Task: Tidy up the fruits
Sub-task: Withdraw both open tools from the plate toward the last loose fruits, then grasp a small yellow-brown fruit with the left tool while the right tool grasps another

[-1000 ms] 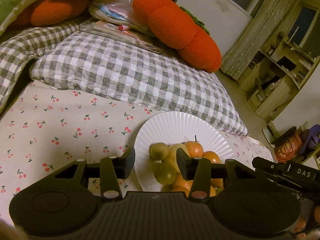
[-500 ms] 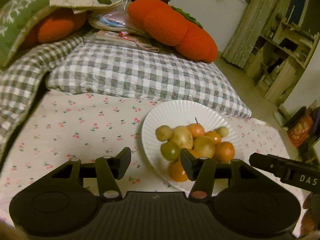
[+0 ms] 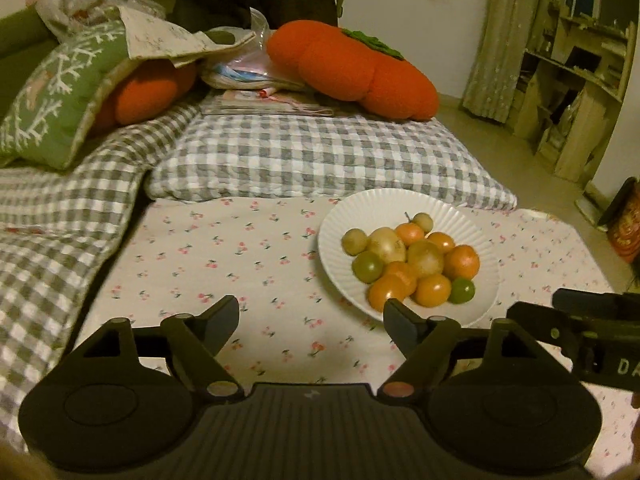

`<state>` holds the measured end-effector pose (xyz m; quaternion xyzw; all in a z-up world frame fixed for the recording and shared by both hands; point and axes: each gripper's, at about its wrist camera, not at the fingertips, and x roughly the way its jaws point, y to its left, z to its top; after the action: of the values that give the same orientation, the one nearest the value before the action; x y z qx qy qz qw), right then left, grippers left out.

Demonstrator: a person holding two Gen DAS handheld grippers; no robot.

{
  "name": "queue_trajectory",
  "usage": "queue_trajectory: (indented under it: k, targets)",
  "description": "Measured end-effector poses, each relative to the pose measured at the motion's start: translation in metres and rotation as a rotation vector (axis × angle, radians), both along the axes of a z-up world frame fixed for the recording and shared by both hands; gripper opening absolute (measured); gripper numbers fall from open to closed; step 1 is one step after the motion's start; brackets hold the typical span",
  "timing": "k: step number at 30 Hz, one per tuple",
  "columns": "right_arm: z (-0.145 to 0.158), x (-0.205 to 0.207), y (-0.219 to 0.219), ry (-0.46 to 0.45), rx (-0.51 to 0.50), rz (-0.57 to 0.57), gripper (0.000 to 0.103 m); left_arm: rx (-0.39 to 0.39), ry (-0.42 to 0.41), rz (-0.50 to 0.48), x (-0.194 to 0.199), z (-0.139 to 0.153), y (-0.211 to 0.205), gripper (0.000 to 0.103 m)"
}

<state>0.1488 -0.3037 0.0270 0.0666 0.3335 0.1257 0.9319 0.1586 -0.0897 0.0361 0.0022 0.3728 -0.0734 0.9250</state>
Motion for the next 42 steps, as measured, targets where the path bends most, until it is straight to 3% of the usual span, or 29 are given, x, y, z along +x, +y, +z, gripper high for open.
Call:
queue_trajectory:
  k: [5, 8, 19, 27, 32, 36, 42]
  targets:
    - [-0.003, -0.015, 0.005, 0.001, -0.01, 0.011, 0.072, 0.037, -0.017, 0.01, -0.016, 0.002, 0.002, 0.077]
    - [-0.005, -0.022, 0.006, 0.001, -0.023, 0.007, 0.08, 0.036, -0.022, 0.009, -0.025, 0.003, 0.003, 0.08]
    - [-0.022, -0.036, 0.018, 0.067, -0.072, 0.018, 0.095, 0.041, 0.026, 0.002, -0.052, -0.006, 0.009, 0.086]
    - [-0.033, -0.044, 0.034, 0.099, -0.131, 0.071, 0.096, 0.037, 0.097, 0.005, -0.062, -0.02, 0.015, 0.087]
    - [-0.042, -0.044, 0.033, 0.145, -0.13, 0.072, 0.096, -0.056, 0.173, 0.016, -0.064, -0.028, 0.03, 0.087]
    - [-0.05, -0.042, 0.032, 0.201, -0.093, 0.078, 0.096, -0.074, 0.211, 0.015, -0.066, -0.038, 0.036, 0.086]
    - [-0.057, -0.038, 0.03, 0.24, -0.089, 0.036, 0.092, -0.096, 0.285, 0.011, -0.071, -0.055, 0.039, 0.073]
